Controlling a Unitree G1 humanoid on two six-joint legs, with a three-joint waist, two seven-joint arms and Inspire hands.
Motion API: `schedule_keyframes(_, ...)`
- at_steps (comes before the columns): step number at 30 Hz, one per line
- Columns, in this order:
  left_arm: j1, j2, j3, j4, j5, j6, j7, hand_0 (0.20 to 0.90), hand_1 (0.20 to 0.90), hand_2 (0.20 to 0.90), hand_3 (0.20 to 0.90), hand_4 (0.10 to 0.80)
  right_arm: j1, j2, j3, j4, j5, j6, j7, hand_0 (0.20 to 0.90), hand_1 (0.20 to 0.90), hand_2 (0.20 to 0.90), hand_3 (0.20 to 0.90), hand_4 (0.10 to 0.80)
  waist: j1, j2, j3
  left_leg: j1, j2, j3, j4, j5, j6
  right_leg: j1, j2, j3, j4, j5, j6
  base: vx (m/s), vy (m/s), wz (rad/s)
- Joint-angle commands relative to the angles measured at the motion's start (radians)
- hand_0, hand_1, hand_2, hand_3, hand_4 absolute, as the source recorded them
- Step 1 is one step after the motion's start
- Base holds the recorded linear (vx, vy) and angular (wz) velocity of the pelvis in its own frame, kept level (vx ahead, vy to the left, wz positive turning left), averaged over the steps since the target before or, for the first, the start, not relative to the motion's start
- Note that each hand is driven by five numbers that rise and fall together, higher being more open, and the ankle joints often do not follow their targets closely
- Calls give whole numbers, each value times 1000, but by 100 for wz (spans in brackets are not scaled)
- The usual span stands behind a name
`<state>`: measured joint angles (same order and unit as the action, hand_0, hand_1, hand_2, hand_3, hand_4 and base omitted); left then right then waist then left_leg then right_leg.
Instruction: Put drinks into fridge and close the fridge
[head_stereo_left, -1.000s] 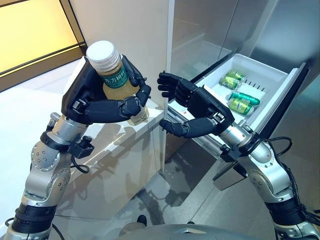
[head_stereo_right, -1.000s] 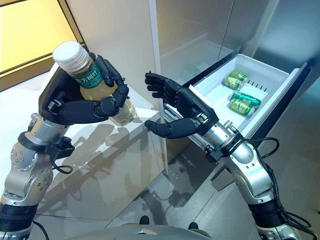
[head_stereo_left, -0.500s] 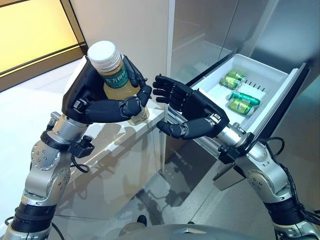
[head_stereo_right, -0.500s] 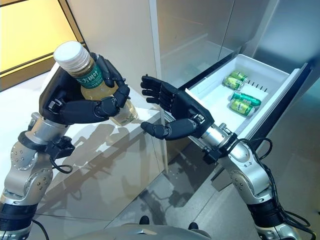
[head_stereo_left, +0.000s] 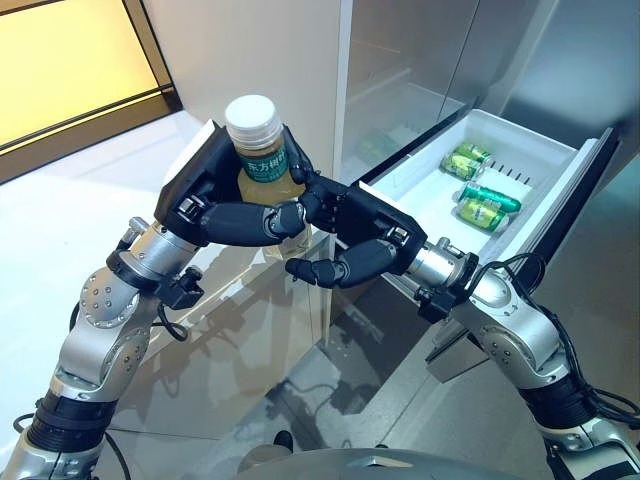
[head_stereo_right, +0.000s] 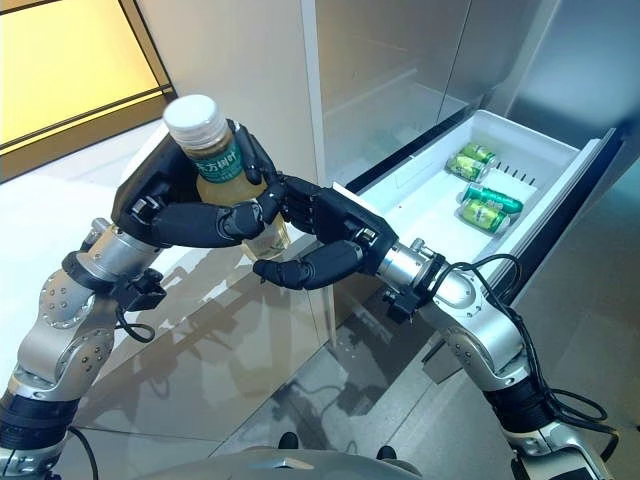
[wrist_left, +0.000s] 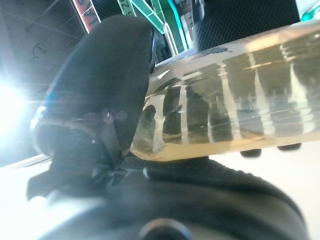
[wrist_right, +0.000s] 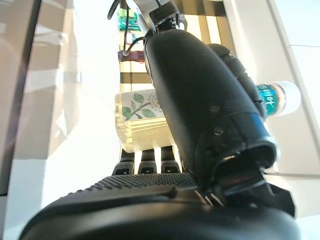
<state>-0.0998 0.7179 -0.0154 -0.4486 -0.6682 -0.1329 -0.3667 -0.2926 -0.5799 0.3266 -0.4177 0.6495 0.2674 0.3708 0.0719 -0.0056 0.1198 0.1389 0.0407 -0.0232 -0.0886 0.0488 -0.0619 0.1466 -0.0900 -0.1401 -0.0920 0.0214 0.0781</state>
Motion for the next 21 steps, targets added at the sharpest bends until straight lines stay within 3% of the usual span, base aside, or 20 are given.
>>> schedule_keyframes(1,-197,19,8,-36,-101,-103,14,300,300,300,200,100,-111,31,1,-60,95,-62,-13,900,900,900,900,800,-19,-18,-100,-11,-107,-48,1,-41,81,-18,54,21,31,11,-15,0,0,0)
schedule_keyframes(15,-230,20,-39,-43,-152,-81,10,300,300,300,200,100,-181,53,66,-44,145,-33,-57,900,900,900,900,800,-17,-22,-99,-3,-106,-42,1,-44,86,-14,56,29,31,10,-19,4,2,-2)
schedule_keyframes(16,-232,19,-42,-42,-152,-80,10,300,300,300,200,100,-187,54,70,-43,154,-31,-57,599,599,599,549,449,-17,-22,-100,-3,-106,-41,1,-43,86,-14,56,29,32,10,-20,0,0,0)
schedule_keyframes(17,-235,20,-46,-44,-157,-77,12,300,300,300,200,100,-193,61,78,-42,151,-33,-64,368,368,368,280,180,-15,-21,-99,-2,-106,-41,1,-42,86,-12,57,29,32,10,-20,0,0,0)
schedule_keyframes(18,-236,20,-46,-44,-158,-77,11,300,300,300,200,100,-193,62,79,-42,150,-33,-64,368,368,368,280,180,-15,-21,-99,-2,-106,-41,1,-42,86,-12,57,29,32,10,-20,0,0,0)
schedule_keyframes(19,-240,19,-49,-43,-157,-74,10,300,300,300,200,100,-198,65,84,-40,152,-31,-64,300,300,300,200,100,-14,-22,-100,-2,-107,-41,1,-42,87,-12,57,29,31,11,-20,0,0,0)
schedule_keyframes(21,-243,15,-52,-44,-153,-70,12,300,300,300,200,100,-202,69,87,-42,153,-25,-69,300,300,300,200,100,-13,-22,-99,-3,-108,-43,1,-42,87,-12,57,28,31,11,-20,0,0,0)
